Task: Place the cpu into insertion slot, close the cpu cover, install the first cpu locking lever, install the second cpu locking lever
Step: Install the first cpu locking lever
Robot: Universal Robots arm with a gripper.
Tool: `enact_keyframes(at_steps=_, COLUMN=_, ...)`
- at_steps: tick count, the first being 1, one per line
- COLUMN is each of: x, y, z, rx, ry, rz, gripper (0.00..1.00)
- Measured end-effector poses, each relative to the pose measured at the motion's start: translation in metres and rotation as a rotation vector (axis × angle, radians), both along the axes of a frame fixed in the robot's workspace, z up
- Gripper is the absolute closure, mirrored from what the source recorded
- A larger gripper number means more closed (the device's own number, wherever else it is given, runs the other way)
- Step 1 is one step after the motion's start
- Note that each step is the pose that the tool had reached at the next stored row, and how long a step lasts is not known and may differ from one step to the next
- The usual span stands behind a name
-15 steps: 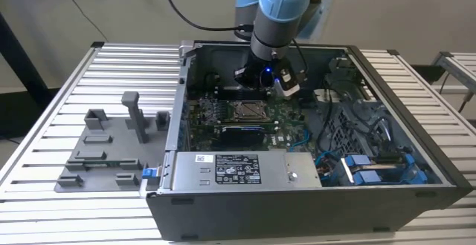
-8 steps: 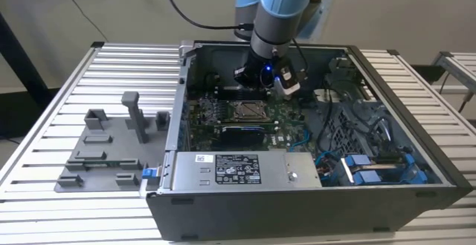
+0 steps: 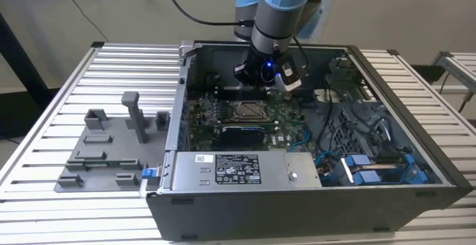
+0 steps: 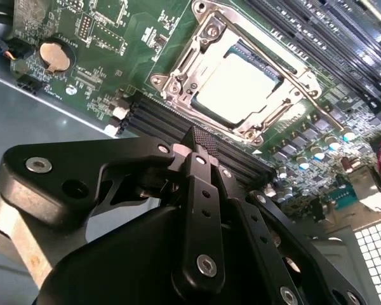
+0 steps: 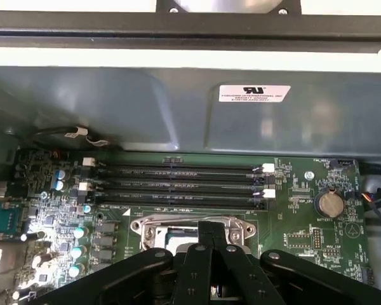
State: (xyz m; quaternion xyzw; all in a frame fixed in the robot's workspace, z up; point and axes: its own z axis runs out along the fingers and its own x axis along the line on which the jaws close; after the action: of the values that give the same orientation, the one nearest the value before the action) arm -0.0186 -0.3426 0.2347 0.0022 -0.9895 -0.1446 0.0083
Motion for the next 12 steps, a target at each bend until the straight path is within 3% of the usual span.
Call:
enact_keyframes(at_steps=4, x=0.0, y=0.0001, z=0.0043, rx=-0.0114, ry=0.0034, rz=0.0, gripper=0.89)
enact_keyframes(at_steps=12, x=0.0, y=0.0, z=0.0075, rx=-0.05, ry=0.0169, rz=0.0, gripper=0.89)
